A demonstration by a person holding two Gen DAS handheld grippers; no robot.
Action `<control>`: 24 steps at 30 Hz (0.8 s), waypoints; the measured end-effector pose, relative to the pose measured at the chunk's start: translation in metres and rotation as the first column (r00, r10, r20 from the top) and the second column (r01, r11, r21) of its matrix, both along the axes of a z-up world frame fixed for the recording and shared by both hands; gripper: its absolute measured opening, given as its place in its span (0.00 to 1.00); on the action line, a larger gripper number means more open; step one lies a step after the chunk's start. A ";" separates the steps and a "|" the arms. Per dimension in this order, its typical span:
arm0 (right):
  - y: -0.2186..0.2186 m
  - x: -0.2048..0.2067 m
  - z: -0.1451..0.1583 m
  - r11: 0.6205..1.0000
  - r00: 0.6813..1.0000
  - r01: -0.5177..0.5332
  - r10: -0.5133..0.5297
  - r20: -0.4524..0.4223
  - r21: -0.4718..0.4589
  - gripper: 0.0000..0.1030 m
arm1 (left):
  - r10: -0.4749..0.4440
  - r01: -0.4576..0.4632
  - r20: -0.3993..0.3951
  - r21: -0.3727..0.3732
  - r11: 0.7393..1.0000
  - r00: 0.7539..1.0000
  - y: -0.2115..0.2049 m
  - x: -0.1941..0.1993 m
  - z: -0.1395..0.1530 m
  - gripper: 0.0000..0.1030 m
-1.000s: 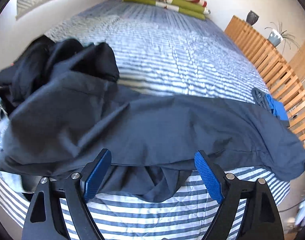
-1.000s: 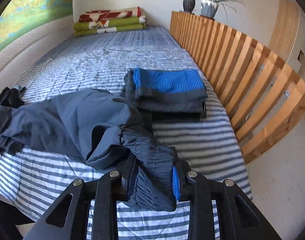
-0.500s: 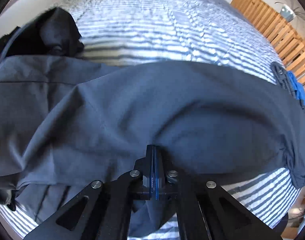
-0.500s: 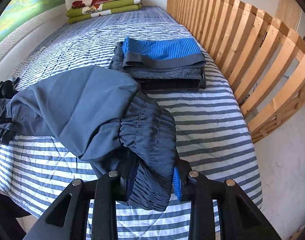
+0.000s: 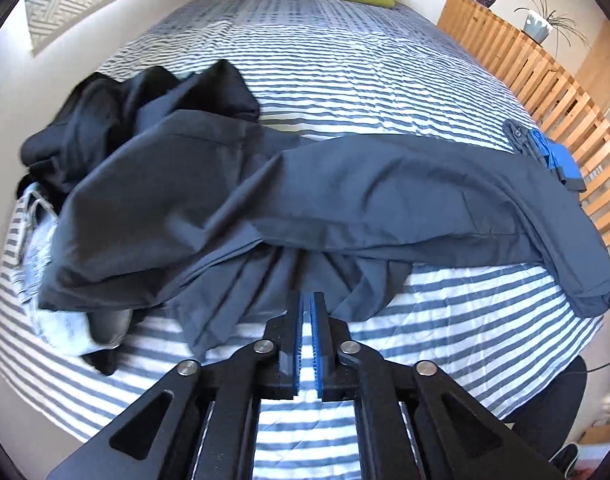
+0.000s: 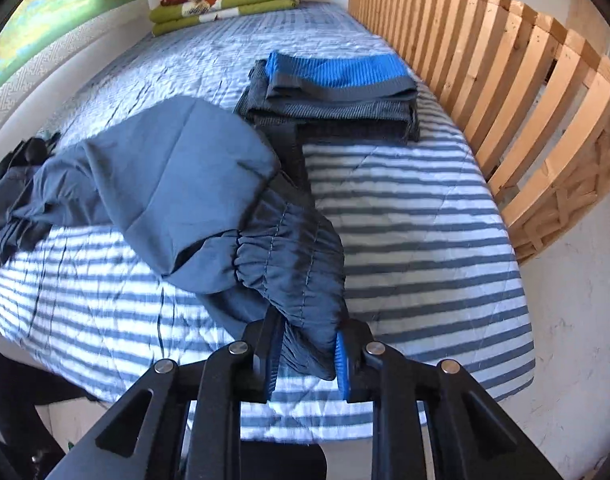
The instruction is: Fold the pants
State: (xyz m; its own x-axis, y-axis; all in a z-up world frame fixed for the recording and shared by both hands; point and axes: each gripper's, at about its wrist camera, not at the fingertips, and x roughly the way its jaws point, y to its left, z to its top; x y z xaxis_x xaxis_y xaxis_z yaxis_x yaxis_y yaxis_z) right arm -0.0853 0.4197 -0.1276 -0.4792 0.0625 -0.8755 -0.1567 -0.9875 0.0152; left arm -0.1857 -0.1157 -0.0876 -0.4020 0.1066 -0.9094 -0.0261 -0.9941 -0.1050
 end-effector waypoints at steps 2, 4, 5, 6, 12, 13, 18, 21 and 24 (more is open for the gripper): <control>-0.002 -0.003 0.004 1.000 1.000 0.007 -0.007 -0.025 0.007 0.27 | -0.023 0.024 0.024 -0.009 1.000 0.999 0.021 -0.021 -0.014 0.50; -0.005 -0.007 0.007 1.000 1.000 0.000 0.001 -0.031 0.028 0.29 | -0.037 0.038 0.029 -0.037 0.999 0.999 0.048 -0.040 -0.028 0.63; -0.008 -0.010 0.008 0.999 0.999 -0.005 0.007 -0.032 0.042 0.32 | -0.052 0.054 0.027 -0.062 0.997 0.998 0.061 -0.049 -0.034 0.63; -0.009 -0.011 0.008 0.999 0.999 -0.008 0.010 -0.033 0.048 0.32 | -0.066 0.068 0.021 -0.080 0.994 0.998 0.076 -0.057 -0.037 0.63; -0.013 -0.023 0.006 0.999 0.999 -0.020 0.021 -0.045 0.042 0.33 | -0.148 0.147 0.004 -0.127 0.981 0.989 0.142 -0.094 -0.056 0.63; -0.015 -0.025 0.005 0.999 0.999 -0.020 0.022 -0.043 0.044 0.33 | -0.155 0.154 0.006 -0.126 0.980 0.988 0.149 -0.099 -0.060 0.63; -0.017 -0.032 0.000 0.998 0.998 -0.015 0.018 -0.052 0.058 0.35 | -0.161 0.164 0.036 -0.120 0.979 0.986 0.165 -0.121 -0.085 0.63; -0.014 -0.040 -0.006 0.999 0.999 0.006 -0.005 -0.037 0.037 0.42 | -0.139 0.147 0.093 -0.093 0.985 0.986 0.159 -0.136 -0.107 0.36; -0.010 -0.049 -0.012 1.000 1.000 0.013 -0.013 -0.013 0.023 0.42 | -0.106 0.112 0.115 -0.048 0.993 0.988 0.149 -0.138 -0.111 0.03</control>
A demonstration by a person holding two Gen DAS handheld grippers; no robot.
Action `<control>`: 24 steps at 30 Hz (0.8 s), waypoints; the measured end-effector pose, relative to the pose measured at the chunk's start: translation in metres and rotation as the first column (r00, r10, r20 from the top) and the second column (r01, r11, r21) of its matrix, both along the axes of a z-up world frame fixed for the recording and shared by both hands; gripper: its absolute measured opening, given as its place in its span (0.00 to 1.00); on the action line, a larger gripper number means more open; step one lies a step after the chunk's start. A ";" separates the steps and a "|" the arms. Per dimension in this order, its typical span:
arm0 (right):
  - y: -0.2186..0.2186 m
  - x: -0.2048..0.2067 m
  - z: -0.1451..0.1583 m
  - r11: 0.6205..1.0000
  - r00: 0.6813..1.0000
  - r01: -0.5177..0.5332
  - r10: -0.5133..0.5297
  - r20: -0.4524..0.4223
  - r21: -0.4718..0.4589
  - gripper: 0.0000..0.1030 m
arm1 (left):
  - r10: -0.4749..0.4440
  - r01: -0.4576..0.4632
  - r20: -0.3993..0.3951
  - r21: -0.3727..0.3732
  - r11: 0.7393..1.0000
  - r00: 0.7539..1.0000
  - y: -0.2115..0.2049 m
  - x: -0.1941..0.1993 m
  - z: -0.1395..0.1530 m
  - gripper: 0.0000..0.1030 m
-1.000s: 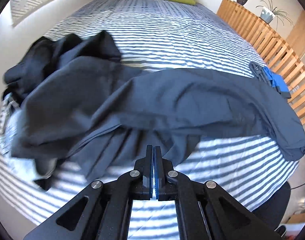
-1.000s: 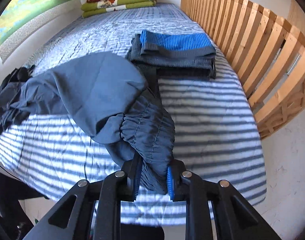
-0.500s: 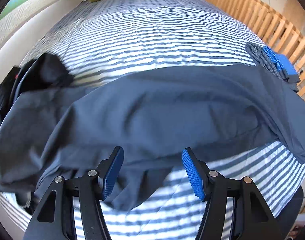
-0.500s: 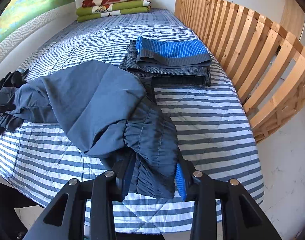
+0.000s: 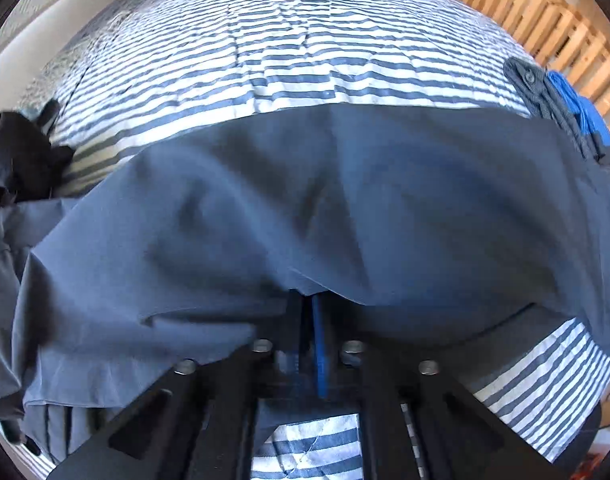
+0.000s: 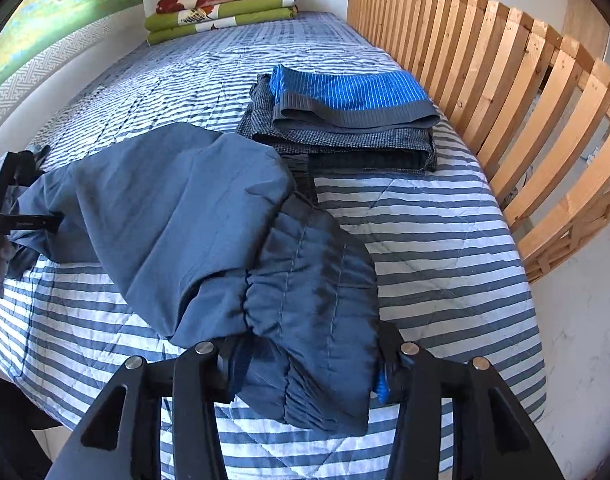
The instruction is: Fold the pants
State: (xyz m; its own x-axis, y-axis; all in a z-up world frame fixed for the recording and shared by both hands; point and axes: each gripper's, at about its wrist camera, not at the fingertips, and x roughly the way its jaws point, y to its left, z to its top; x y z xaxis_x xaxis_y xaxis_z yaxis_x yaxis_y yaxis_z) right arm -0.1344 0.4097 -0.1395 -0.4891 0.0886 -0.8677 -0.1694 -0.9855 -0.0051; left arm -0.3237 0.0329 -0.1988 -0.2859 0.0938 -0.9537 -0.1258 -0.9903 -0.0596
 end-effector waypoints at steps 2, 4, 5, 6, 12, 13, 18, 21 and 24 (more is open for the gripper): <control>0.003 -0.003 0.000 1.000 1.000 0.022 -0.022 0.008 -0.006 0.31 | -0.010 0.010 -0.023 0.029 1.000 1.000 -0.006 0.008 0.013 0.02; 0.005 -0.003 0.003 0.999 1.000 0.030 -0.029 0.005 -0.027 0.26 | -0.032 0.034 -0.061 0.043 0.998 0.998 -0.014 0.023 0.032 0.02; 0.004 -0.001 0.007 0.999 1.000 0.019 -0.019 -0.002 -0.041 0.22 | -0.041 0.044 -0.075 0.044 0.998 0.996 -0.019 0.033 0.041 0.02; 0.003 0.001 0.009 0.999 1.000 0.005 -0.005 -0.008 -0.046 0.21 | -0.053 0.057 -0.088 0.050 0.997 0.995 -0.025 0.044 0.051 0.02; -0.011 0.032 0.004 0.993 0.994 -0.105 0.106 0.010 -0.060 0.20 | -0.081 0.089 -0.087 0.089 0.992 0.993 -0.074 0.141 0.086 0.02; -0.015 0.037 -0.001 0.988 0.990 -0.134 0.136 0.029 -0.075 0.20 | -0.089 0.095 -0.065 0.096 0.991 0.994 -0.081 0.161 0.085 0.02; -0.040 0.063 -0.025 0.956 0.952 -0.272 0.284 0.116 -0.105 0.22 | -0.136 0.128 0.094 0.086 0.988 0.986 -0.098 0.219 0.062 0.05; -0.030 0.071 -0.012 0.953 0.961 -0.255 0.269 0.066 -0.167 0.26 | -0.111 0.104 0.082 0.089 0.991 0.990 -0.103 0.212 0.075 0.06; -0.019 0.076 0.010 0.942 0.962 -0.267 0.274 0.007 -0.205 0.30 | -0.081 0.080 0.003 0.116 0.990 0.997 -0.106 0.178 0.096 0.27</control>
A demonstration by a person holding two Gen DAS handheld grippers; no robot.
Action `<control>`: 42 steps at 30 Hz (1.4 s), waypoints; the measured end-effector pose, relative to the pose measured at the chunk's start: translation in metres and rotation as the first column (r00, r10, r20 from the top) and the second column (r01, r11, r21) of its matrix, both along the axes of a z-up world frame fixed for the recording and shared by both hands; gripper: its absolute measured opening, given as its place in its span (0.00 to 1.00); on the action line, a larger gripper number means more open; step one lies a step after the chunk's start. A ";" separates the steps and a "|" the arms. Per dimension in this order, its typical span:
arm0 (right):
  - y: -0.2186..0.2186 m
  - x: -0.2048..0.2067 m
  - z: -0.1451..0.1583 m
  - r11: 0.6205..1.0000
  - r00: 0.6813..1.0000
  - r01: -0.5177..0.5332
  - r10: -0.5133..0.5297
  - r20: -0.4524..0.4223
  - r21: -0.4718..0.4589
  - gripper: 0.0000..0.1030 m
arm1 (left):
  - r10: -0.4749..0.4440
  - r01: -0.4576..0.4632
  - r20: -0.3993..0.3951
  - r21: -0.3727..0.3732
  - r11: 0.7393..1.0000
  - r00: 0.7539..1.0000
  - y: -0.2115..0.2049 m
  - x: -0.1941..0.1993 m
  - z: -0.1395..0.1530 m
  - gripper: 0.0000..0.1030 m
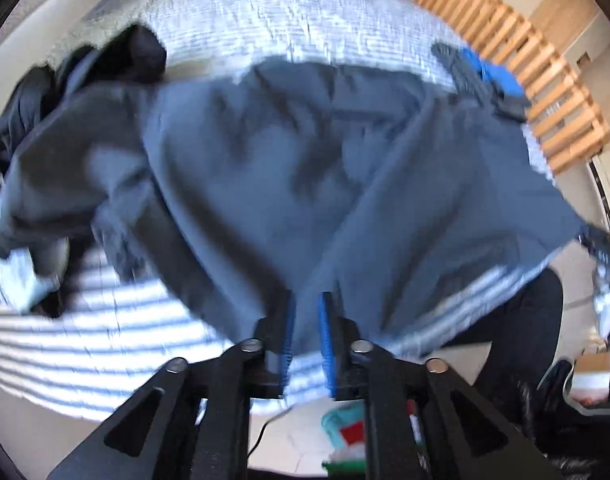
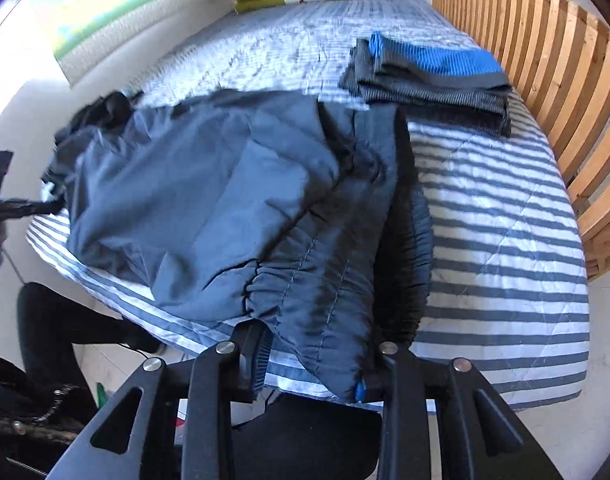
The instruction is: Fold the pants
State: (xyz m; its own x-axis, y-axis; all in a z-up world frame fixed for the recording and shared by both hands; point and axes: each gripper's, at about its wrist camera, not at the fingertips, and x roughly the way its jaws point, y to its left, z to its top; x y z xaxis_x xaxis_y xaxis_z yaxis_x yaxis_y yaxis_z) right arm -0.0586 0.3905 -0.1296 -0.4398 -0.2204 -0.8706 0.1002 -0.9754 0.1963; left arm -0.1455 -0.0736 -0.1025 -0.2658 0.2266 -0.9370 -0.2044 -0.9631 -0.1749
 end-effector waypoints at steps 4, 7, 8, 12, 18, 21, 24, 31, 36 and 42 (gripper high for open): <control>0.000 0.010 0.020 0.997 0.997 -0.074 0.074 -0.030 0.010 0.39 | 0.007 -0.006 -0.054 0.027 1.000 0.999 0.018 -0.062 0.012 0.50; -0.005 0.016 0.022 0.991 0.994 -0.111 0.112 -0.015 0.069 0.39 | -0.047 0.050 -0.054 0.056 0.997 0.997 0.054 -0.103 0.005 0.51; -0.005 0.017 0.023 0.992 0.995 -0.101 0.103 -0.019 0.081 0.39 | -0.064 0.067 -0.044 0.073 0.995 0.997 0.070 -0.115 -0.001 0.53; 0.016 0.001 0.031 0.999 0.999 0.024 -0.023 -0.047 0.032 0.40 | -0.131 0.128 0.024 0.110 0.986 0.991 0.142 -0.155 -0.040 0.68; 0.052 -0.079 0.014 0.973 0.972 0.232 -0.233 -0.021 -0.010 0.41 | -0.203 0.192 0.104 0.110 0.975 0.974 0.181 -0.146 -0.079 0.02; 0.060 -0.129 -0.009 0.960 0.961 0.277 -0.277 0.021 -0.043 0.41 | -0.244 0.230 0.103 0.133 0.964 0.964 0.180 -0.115 -0.074 0.01; 0.064 -0.168 -0.037 0.944 0.944 0.325 -0.320 0.080 -0.056 0.41 | -0.290 0.273 0.090 0.161 0.948 0.953 0.174 -0.070 -0.059 0.01; 0.037 -0.189 -0.069 0.952 0.959 0.264 -0.242 0.149 -0.157 0.04 | -0.402 0.376 0.146 0.178 0.909 0.904 0.176 0.013 -0.056 0.03; 0.038 -0.161 -0.043 0.964 0.964 0.263 -0.261 0.054 -0.030 0.05 | -0.255 0.243 0.050 0.174 0.954 0.966 0.122 -0.031 -0.016 0.42; 0.071 -0.119 -0.002 0.923 0.926 0.376 -0.370 -0.079 0.084 0.04 | 0.049 -0.051 -0.112 -0.023 0.998 0.993 0.033 -0.141 0.010 0.58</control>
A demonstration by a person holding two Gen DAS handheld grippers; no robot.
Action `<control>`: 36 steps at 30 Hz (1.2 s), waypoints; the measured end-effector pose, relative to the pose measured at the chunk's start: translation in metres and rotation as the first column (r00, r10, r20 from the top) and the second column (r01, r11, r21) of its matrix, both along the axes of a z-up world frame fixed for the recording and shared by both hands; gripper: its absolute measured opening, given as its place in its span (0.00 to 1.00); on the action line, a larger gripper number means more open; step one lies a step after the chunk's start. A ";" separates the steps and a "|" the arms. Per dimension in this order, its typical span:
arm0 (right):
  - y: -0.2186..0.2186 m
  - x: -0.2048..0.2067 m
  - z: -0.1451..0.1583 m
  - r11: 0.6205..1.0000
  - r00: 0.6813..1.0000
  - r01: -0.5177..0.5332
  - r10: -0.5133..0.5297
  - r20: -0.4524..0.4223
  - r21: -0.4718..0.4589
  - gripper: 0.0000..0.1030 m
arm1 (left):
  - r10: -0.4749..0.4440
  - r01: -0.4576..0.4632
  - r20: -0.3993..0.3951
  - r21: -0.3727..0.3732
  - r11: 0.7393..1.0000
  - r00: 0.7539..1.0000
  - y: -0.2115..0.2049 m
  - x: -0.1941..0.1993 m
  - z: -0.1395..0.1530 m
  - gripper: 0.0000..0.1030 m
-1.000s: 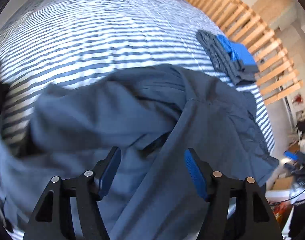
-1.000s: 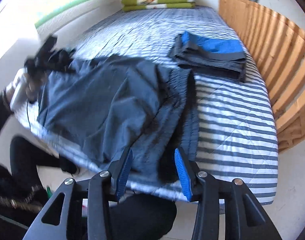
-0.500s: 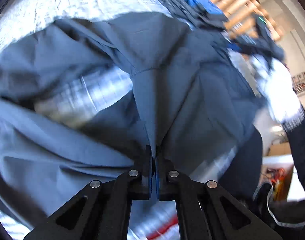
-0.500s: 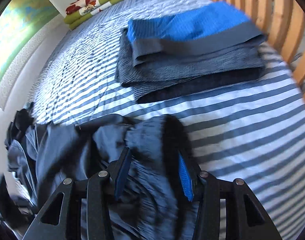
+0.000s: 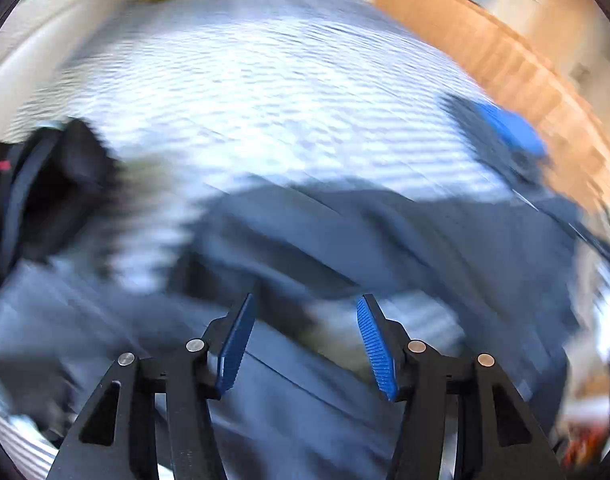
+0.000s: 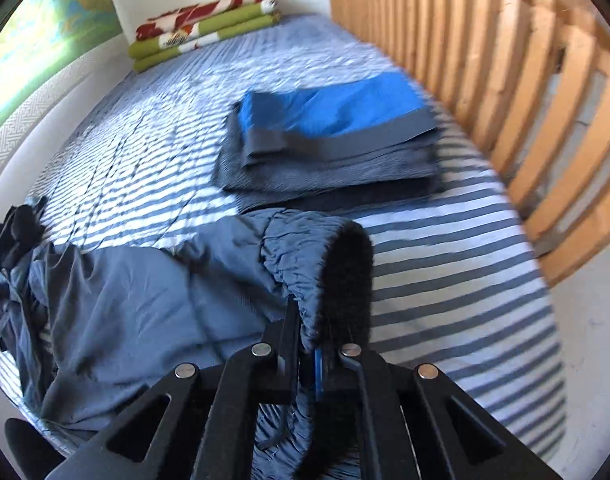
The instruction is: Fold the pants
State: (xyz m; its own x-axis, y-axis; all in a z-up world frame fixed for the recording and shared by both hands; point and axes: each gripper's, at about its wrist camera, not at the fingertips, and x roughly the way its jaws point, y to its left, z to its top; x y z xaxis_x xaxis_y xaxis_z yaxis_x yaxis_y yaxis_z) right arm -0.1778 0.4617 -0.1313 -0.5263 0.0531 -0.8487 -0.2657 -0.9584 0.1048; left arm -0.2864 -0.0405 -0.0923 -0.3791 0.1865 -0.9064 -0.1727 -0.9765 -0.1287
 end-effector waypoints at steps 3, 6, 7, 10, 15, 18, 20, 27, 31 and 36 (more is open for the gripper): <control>0.013 0.013 0.023 0.985 0.996 0.075 -0.067 -0.054 0.156 0.04 | 0.039 -0.033 0.077 -0.079 0.996 0.996 -0.023 -0.044 -0.029 0.73; 0.017 0.011 0.032 0.950 0.990 0.136 -0.125 -0.060 0.280 0.05 | 0.096 -0.064 0.143 -0.213 0.975 0.985 -0.028 -0.063 -0.066 0.73; 0.018 0.008 0.030 0.955 0.994 0.113 -0.111 -0.025 0.274 0.05 | 0.109 -0.074 0.154 -0.214 0.974 0.982 -0.035 -0.054 -0.074 0.73; 0.008 0.003 0.029 0.962 0.998 0.028 -0.044 0.054 0.270 0.08 | 0.158 -0.116 0.189 -0.217 0.969 0.969 -0.051 -0.033 -0.089 0.69; -0.027 0.009 0.055 0.958 1.000 -0.011 0.007 0.015 0.288 0.11 | 0.200 -0.155 0.203 -0.218 0.964 0.959 -0.083 0.032 -0.088 0.69; -0.062 0.003 0.068 0.955 0.997 -0.076 0.079 0.003 0.287 0.12 | 0.184 -0.150 0.201 -0.173 0.974 0.962 -0.094 0.069 -0.074 0.69; -0.088 -0.005 0.075 0.943 0.993 -0.109 0.119 -0.013 0.315 0.19 | 0.188 -0.173 0.190 -0.091 0.981 0.964 -0.100 0.083 -0.056 0.69; -0.143 -0.045 0.075 0.949 0.970 -0.233 0.243 -0.021 0.211 0.31 | 0.142 -0.143 0.113 -0.001 0.990 0.983 -0.090 0.037 -0.032 0.69; -0.184 -0.074 0.049 0.921 0.923 -0.385 0.385 0.016 0.064 0.41 | 0.119 -0.113 0.237 -0.041 0.993 0.964 -0.074 -0.013 -0.090 0.69; -0.259 -0.119 -0.007 0.851 0.846 -0.524 0.525 0.095 -0.038 0.41 | 0.131 -0.114 0.256 -0.077 0.990 0.958 -0.080 -0.010 -0.102 0.25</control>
State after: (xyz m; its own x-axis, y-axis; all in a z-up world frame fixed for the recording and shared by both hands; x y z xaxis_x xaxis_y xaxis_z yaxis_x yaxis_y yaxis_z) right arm -0.2973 0.2032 -0.1379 -0.3873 -0.2166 -0.8962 0.2670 -0.9567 0.1158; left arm -0.2962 -0.1207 -0.1941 -0.1455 0.0948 -0.9848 -0.0197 -0.9955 -0.0929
